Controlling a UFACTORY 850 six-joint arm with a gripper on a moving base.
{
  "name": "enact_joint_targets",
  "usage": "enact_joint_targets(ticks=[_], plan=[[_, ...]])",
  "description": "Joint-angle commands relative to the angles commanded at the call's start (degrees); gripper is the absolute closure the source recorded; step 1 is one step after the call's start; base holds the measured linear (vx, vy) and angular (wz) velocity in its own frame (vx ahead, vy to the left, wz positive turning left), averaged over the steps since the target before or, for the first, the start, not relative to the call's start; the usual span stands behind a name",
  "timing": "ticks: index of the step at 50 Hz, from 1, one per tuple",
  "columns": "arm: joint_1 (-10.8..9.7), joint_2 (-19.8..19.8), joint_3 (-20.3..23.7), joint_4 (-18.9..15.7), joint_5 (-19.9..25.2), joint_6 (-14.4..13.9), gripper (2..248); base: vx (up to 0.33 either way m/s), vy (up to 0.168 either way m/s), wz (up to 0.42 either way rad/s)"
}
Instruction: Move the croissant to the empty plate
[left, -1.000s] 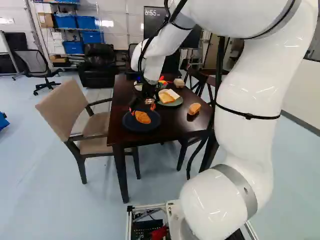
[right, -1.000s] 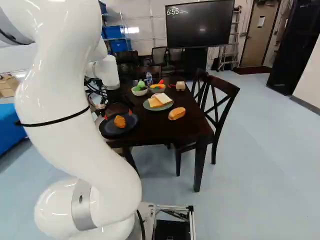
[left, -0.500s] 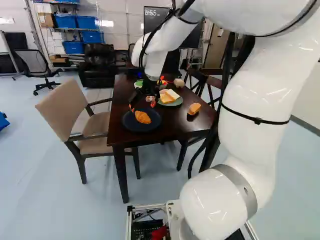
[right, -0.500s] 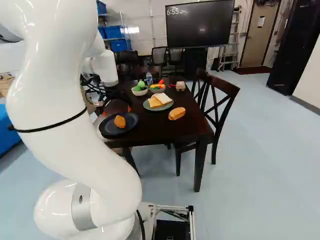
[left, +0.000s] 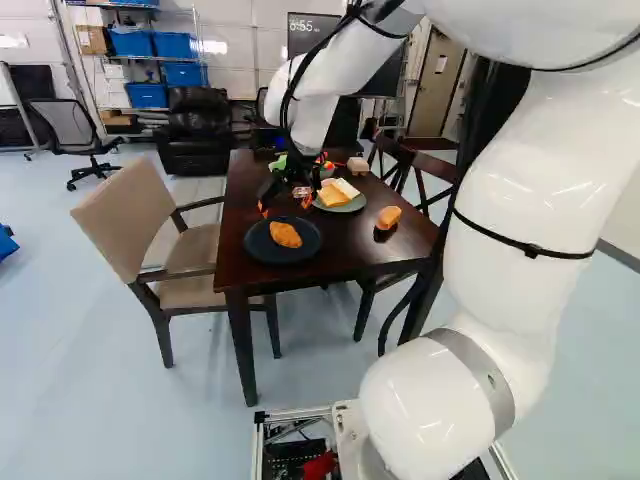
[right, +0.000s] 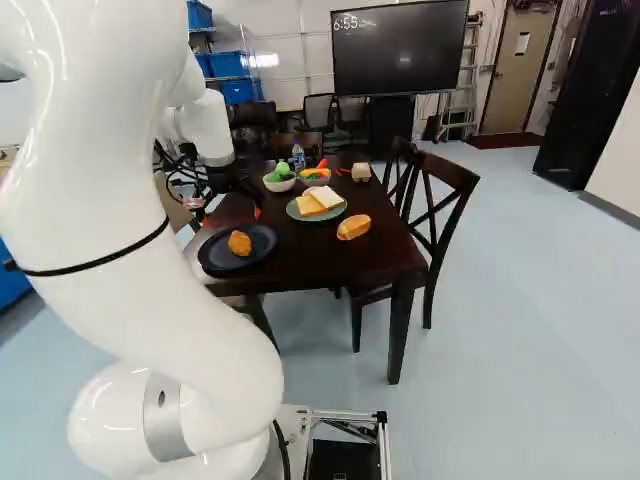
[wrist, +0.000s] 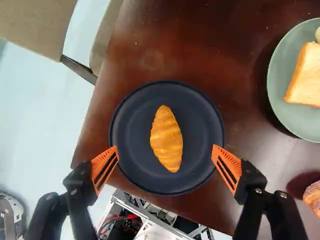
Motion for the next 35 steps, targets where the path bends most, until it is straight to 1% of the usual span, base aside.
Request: enact_joint_targets(ticks=[18, 25, 35], plan=[[0.0, 0.0, 0.0, 0.0, 0.0, 0.0, 3, -0.015, 0.001, 0.006], [0.0, 0.0, 0.0, 0.0, 0.0, 0.0, 3, -0.185, 0.047, 0.004], [0.0, 0.0, 0.0, 0.0, 0.0, 0.0, 3, -0.279, 0.091, 0.012]])
